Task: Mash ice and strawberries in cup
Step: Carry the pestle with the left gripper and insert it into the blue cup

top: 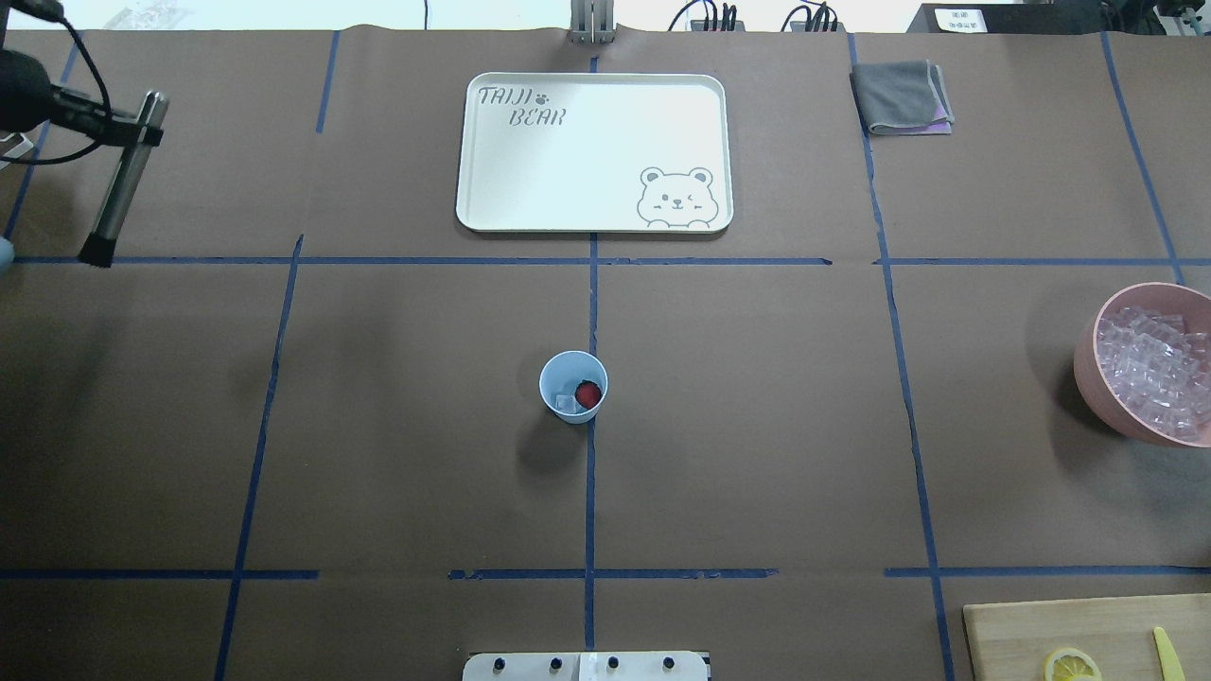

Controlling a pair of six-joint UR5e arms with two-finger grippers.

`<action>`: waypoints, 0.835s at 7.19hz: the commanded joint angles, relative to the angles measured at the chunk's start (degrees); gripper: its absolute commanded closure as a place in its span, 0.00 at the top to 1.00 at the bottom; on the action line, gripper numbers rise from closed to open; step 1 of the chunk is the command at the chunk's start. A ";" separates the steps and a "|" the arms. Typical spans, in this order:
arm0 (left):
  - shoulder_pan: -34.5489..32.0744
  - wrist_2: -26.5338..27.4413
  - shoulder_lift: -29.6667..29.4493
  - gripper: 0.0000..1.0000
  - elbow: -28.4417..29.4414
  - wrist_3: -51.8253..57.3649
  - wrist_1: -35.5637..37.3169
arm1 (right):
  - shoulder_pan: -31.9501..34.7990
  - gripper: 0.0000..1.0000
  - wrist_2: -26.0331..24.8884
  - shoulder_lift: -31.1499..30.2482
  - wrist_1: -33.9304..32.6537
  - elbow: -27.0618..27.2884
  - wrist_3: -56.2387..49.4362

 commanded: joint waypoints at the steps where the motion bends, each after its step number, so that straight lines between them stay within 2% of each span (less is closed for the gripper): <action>1: 0.86 0.18 -4.40 0.00 -1.84 -4.10 -10.78 | 0.00 1.00 -0.10 0.00 -0.09 -0.08 0.06; 2: 3.47 0.53 -6.59 0.00 -1.49 -4.11 -15.88 | 0.00 1.00 -0.10 -0.09 -0.09 -0.08 0.06; 4: 7.69 1.14 -12.22 0.00 -1.32 -4.72 -19.60 | 0.00 1.00 -0.10 -0.09 -0.09 -0.26 0.06; 5: 11.98 5.24 -14.24 0.00 -1.40 -6.12 -23.45 | 0.00 1.00 -0.01 -0.35 -0.09 -0.17 0.06; 6: 16.99 11.29 -14.35 0.00 -1.32 -6.13 -30.80 | 0.00 1.00 -0.01 -0.53 -0.09 -0.17 0.06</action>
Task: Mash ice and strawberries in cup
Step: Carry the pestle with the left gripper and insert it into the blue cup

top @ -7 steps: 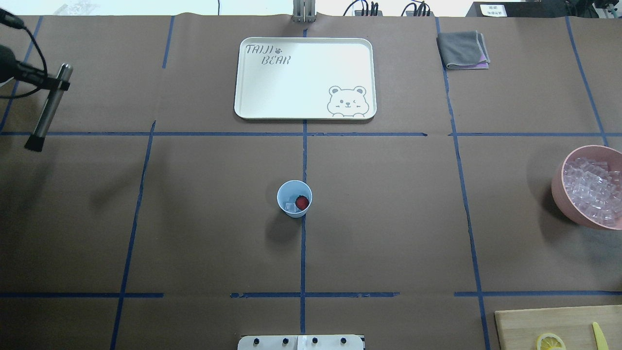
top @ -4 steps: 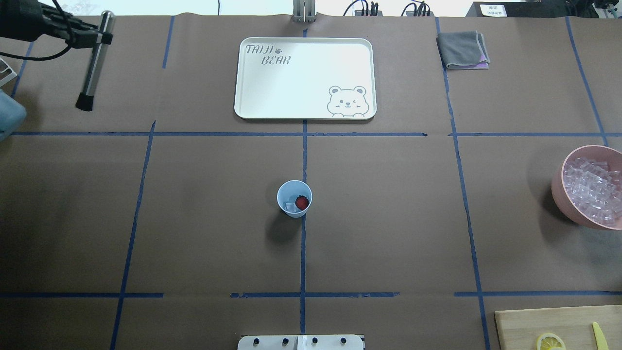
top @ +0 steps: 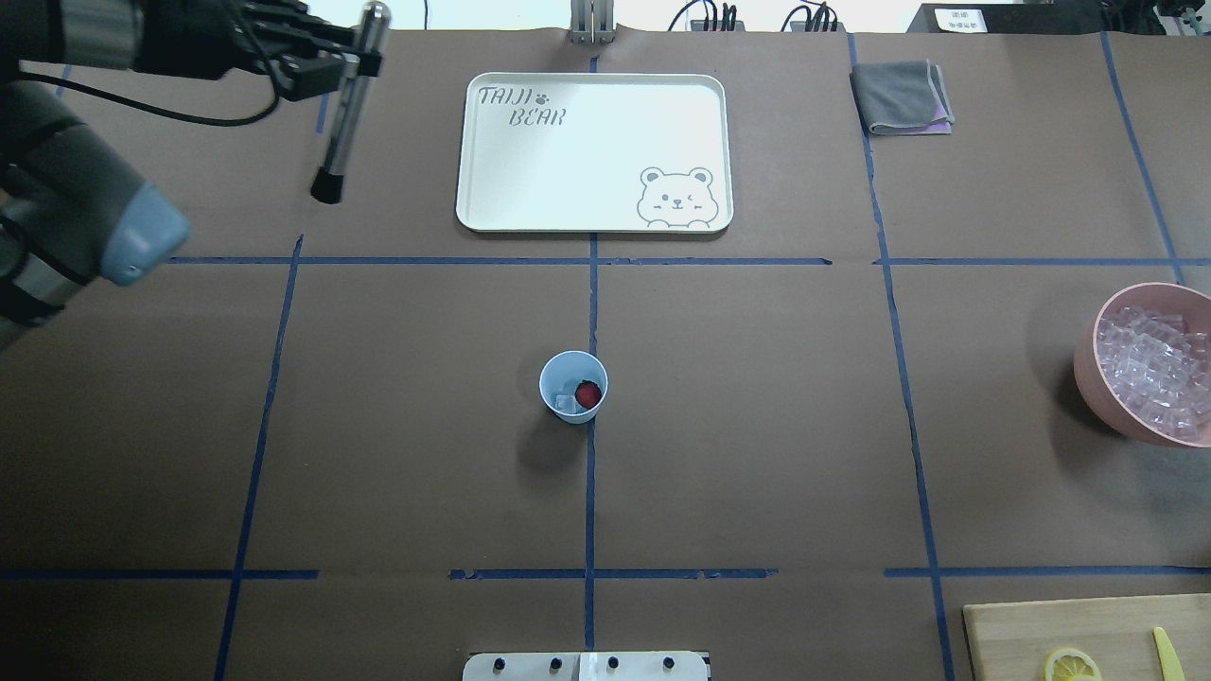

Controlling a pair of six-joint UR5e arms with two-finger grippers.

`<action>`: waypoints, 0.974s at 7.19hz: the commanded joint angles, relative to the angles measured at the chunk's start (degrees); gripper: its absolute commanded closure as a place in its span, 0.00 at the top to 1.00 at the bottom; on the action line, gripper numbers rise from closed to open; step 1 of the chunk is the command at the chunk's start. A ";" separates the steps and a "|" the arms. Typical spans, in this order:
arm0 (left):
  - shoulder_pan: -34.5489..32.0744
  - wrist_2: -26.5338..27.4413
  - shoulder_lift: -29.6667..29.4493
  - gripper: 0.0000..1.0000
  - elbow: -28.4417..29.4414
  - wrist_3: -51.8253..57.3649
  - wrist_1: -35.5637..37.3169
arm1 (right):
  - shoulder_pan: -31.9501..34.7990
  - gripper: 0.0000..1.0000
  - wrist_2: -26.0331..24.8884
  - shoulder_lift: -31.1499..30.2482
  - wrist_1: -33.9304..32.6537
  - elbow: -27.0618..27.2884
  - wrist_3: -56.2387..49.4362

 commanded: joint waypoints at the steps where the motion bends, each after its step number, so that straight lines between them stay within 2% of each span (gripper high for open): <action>1: 8.62 7.73 -1.18 0.00 -0.04 -0.39 -11.86 | 0.00 1.00 -0.14 -0.21 0.00 -0.07 0.00; 2: 11.18 9.84 -1.26 0.00 0.05 -0.65 -19.13 | 0.00 1.00 -0.15 -0.21 0.00 -0.07 0.00; 4: 19.34 19.22 -0.39 0.00 -0.12 -0.48 -28.91 | 0.00 1.00 -0.15 -0.21 0.00 -0.16 0.00; 5: 22.08 22.05 1.27 0.00 0.83 -0.13 -33.66 | 0.00 1.00 -0.15 -0.21 0.00 -0.16 0.00; 7: 26.47 28.89 1.55 0.00 6.52 2.75 -41.05 | 0.00 1.00 -0.15 -0.21 0.00 -0.16 0.00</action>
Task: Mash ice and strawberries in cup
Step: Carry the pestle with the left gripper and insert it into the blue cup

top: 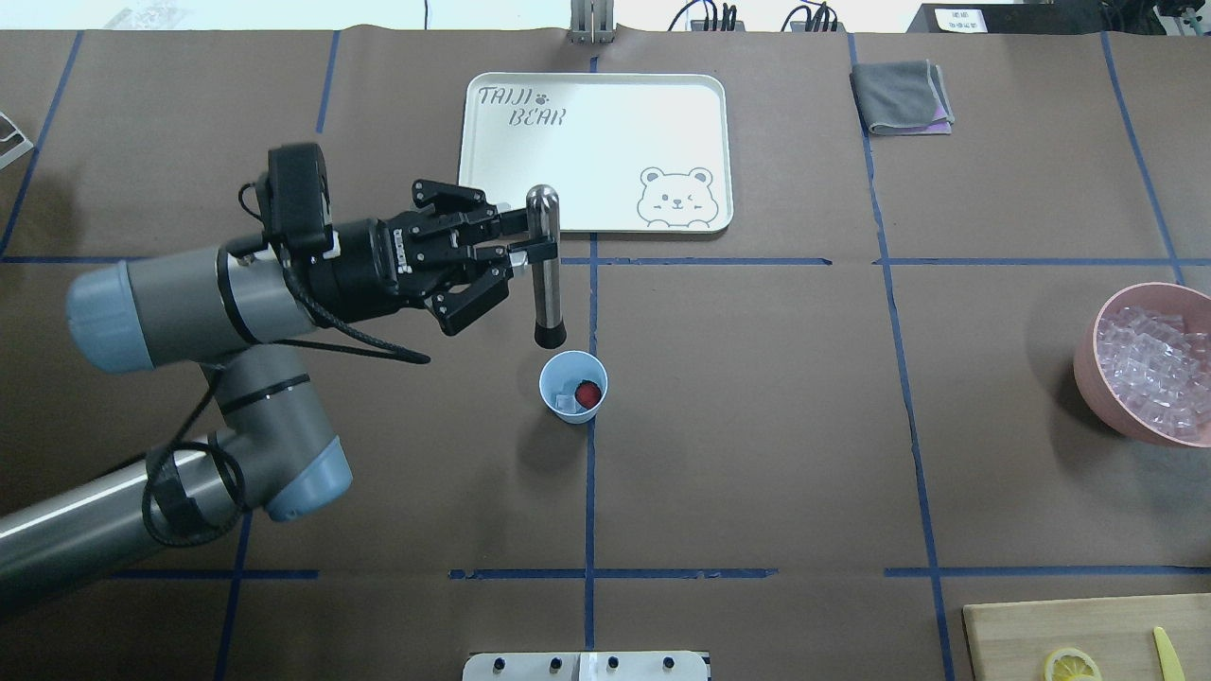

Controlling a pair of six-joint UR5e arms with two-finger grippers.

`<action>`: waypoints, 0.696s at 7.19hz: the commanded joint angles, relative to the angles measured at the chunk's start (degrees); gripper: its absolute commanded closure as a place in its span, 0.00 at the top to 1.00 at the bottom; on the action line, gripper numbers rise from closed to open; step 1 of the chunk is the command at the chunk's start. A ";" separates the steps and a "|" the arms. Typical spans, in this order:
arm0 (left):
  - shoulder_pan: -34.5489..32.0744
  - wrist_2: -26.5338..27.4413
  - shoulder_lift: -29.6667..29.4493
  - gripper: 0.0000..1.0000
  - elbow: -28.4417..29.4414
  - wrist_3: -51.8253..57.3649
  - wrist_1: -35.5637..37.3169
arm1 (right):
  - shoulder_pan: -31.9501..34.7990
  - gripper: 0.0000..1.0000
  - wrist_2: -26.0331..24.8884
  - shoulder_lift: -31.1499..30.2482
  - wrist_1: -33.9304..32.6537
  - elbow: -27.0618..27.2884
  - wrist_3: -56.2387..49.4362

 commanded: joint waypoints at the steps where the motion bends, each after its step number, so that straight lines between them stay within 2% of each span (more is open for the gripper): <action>1: 6.12 6.62 0.29 0.00 5.16 5.95 -6.51 | 0.00 1.00 0.00 0.00 0.00 0.05 0.00; 5: 9.57 11.11 -0.58 0.00 10.70 7.57 -10.12 | 0.00 1.00 -0.18 0.00 0.00 -0.03 -0.09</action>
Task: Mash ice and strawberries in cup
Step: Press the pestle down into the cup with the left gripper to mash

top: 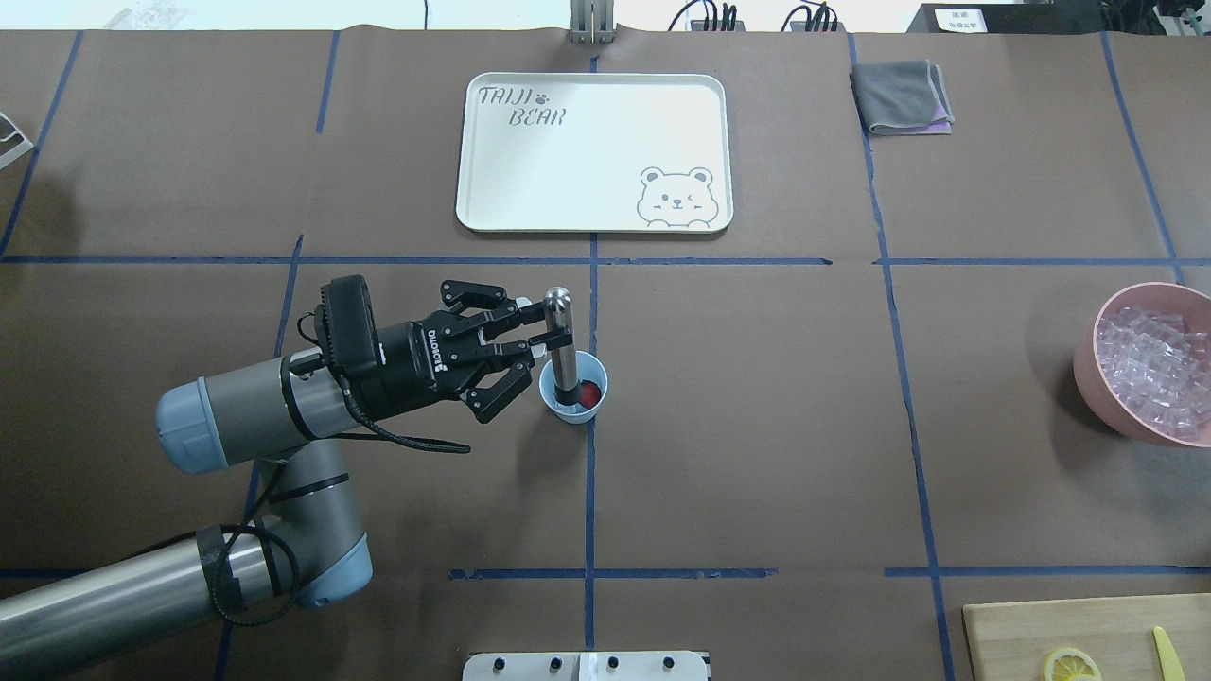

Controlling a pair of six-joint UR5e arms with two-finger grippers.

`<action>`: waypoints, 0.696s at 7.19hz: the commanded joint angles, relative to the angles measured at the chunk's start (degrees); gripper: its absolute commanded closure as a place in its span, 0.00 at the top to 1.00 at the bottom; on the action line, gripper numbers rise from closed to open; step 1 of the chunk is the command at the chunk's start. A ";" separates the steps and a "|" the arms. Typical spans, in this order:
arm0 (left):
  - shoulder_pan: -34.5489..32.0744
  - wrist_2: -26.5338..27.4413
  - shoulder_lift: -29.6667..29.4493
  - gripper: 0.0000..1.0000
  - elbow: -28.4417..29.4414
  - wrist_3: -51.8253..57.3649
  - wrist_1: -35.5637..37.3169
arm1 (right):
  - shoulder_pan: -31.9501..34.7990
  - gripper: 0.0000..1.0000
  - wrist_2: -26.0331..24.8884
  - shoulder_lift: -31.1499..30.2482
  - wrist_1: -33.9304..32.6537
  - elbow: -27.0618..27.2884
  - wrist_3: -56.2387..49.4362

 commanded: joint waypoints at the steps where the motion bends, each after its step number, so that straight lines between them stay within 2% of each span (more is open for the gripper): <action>1: 1.05 2.16 -0.53 0.00 2.44 0.12 -1.46 | 0.00 1.00 -0.01 0.00 0.00 0.00 0.00; 5: 1.31 2.25 -1.33 0.00 5.43 0.21 -1.54 | 0.00 1.00 -0.01 0.00 0.00 0.00 0.00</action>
